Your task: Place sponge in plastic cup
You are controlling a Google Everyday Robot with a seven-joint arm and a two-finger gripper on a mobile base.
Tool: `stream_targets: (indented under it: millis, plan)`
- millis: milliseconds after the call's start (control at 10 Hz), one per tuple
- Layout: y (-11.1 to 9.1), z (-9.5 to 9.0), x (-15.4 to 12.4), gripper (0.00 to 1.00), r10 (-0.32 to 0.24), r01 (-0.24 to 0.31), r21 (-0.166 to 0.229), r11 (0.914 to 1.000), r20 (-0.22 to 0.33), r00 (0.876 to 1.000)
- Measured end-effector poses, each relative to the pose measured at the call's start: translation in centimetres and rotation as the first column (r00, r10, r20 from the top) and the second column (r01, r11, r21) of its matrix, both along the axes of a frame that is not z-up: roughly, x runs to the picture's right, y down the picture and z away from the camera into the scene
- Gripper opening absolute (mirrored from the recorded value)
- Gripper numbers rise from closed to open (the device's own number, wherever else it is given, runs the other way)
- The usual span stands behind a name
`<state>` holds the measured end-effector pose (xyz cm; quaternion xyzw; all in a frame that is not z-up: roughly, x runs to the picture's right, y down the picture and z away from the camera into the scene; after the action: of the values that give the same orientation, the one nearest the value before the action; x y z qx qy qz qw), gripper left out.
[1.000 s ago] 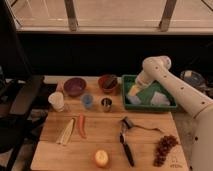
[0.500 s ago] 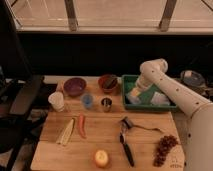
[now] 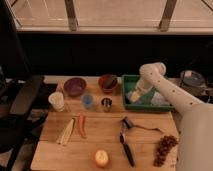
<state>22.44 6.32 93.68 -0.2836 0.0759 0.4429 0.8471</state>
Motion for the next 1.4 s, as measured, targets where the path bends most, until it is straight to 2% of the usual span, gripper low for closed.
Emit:
stream_targets:
  millis: [100,200,500,600,800,900,1200,1400]
  plan:
    - [0.5,0.1,-0.1,0.64,0.009,-0.009,-0.018,0.9998,0.005,1.000]
    - [0.9,0.1,-0.2,0.59,0.012,-0.012,-0.028,0.9995,0.008,1.000]
    - [1.7,-0.2,0.0,0.30,0.016,-0.016,-0.042,0.9990,0.003,1.000]
    - [1.4,-0.7,0.1,0.19,0.014,-0.014,-0.028,0.9995,0.004,1.000]
    - [-0.4,-2.3,0.2,0.03,0.021,-0.021,0.020,0.9996,0.003,1.000]
    - [-1.9,-3.4,0.1,0.00,0.025,-0.025,0.052,0.9983,0.004,1.000]
    - [-5.9,-6.4,-0.5,0.00,0.022,-0.027,0.141,0.9897,0.033,0.999]
    - [-7.5,-8.3,-2.1,0.00,0.009,-0.027,0.181,0.9831,0.104,0.995]
